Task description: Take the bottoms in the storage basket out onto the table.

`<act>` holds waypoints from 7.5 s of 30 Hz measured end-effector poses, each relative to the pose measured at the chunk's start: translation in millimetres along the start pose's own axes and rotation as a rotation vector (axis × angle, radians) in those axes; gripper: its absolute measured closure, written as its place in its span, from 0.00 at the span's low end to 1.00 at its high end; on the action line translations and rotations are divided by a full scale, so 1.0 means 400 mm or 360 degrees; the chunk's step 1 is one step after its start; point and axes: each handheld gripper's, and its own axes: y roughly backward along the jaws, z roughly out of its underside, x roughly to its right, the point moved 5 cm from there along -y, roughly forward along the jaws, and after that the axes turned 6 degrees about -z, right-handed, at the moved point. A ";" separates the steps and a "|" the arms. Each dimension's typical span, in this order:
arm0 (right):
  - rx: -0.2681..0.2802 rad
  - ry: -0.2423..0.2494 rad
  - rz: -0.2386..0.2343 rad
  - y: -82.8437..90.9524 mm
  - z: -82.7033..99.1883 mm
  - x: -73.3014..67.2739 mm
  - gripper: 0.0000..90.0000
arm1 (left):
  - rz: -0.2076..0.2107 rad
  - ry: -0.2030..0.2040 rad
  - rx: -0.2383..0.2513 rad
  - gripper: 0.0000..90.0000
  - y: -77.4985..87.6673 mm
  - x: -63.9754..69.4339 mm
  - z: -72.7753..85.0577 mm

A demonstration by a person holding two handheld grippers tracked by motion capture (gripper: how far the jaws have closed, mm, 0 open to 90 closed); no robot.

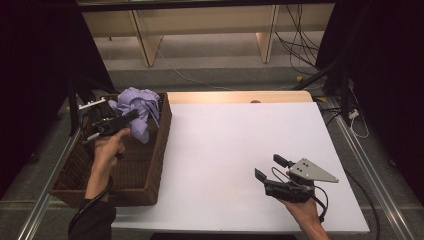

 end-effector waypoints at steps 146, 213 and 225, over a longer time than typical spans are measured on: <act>0.0002 -0.0006 -0.0003 0.003 0.001 0.001 0.26 | 0.0686 -0.0407 -0.0445 0.87 -0.103 0.480 0.257; 0.0000 -0.0009 -0.0007 0.001 0.004 0.002 0.26 | 0.0654 -0.0511 -0.0675 0.83 -0.187 0.509 0.398; 0.0002 -0.0021 -0.0001 0.005 0.006 0.011 0.26 | 0.0676 -0.0533 -0.0726 0.82 -0.197 0.526 0.428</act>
